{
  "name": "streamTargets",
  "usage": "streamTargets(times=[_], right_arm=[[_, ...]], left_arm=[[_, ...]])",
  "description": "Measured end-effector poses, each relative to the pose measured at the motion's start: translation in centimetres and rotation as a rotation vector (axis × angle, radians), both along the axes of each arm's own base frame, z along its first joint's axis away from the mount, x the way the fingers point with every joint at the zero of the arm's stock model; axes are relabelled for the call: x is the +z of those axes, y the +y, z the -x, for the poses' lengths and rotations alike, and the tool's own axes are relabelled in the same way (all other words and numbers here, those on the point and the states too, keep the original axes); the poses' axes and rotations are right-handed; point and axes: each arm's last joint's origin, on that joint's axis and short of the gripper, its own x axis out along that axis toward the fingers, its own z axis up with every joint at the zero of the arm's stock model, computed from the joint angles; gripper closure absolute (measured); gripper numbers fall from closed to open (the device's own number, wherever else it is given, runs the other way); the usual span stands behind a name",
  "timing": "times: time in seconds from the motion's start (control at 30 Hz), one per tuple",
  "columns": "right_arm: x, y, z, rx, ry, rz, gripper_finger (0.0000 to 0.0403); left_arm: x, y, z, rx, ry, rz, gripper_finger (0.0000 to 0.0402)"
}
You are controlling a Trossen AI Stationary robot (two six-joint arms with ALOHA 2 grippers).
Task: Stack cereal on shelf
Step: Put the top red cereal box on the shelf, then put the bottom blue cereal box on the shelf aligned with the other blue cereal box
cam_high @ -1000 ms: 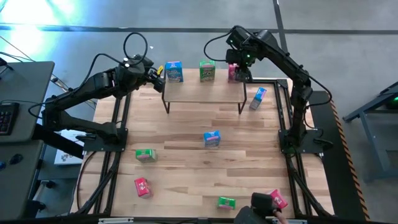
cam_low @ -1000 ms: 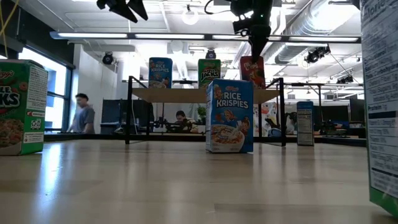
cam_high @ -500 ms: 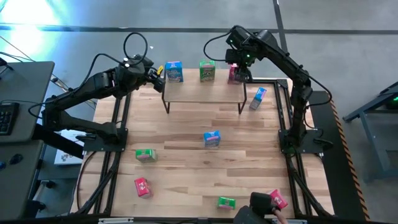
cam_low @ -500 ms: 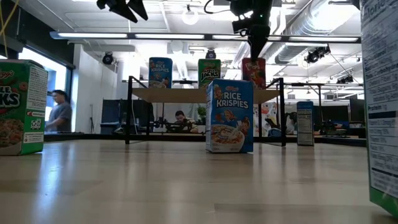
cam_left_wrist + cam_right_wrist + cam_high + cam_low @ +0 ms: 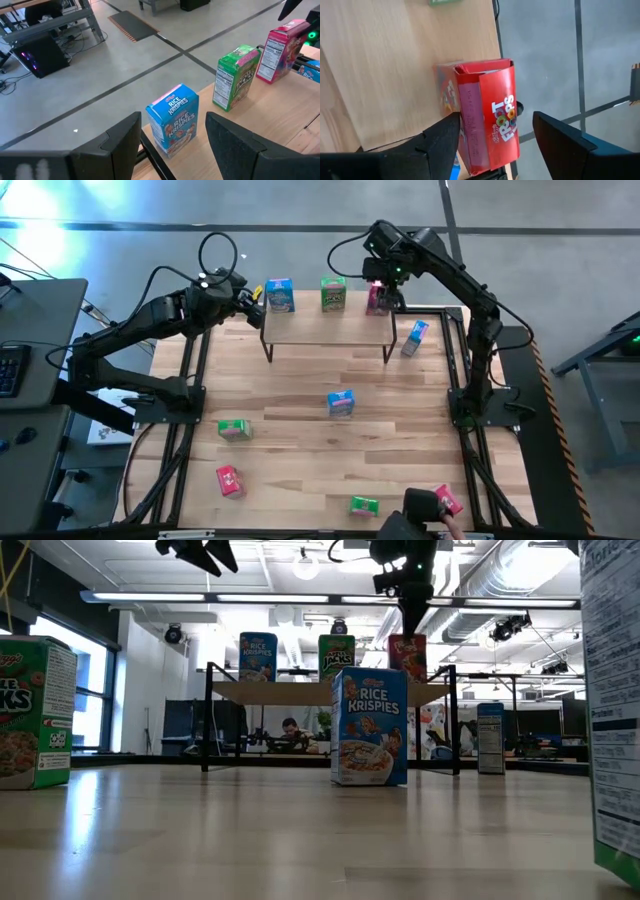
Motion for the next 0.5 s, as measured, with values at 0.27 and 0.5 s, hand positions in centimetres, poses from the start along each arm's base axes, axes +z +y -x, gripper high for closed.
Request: streamTargets(times=[0.27, 0.5], right_arm=[[1.7, 0.3, 0.3, -0.004, -0.073, 0.024, 0.0159], [2.6, 1.2, 0.3, -0.018, -0.106, 0.044, 0.0159]], left_arm=[[0.0, 0.0, 0.0, 0.0, 0.0, 0.0, 0.0188], [0.0, 0.0, 0.0, 0.0, 0.0, 0.0, 0.0188]])
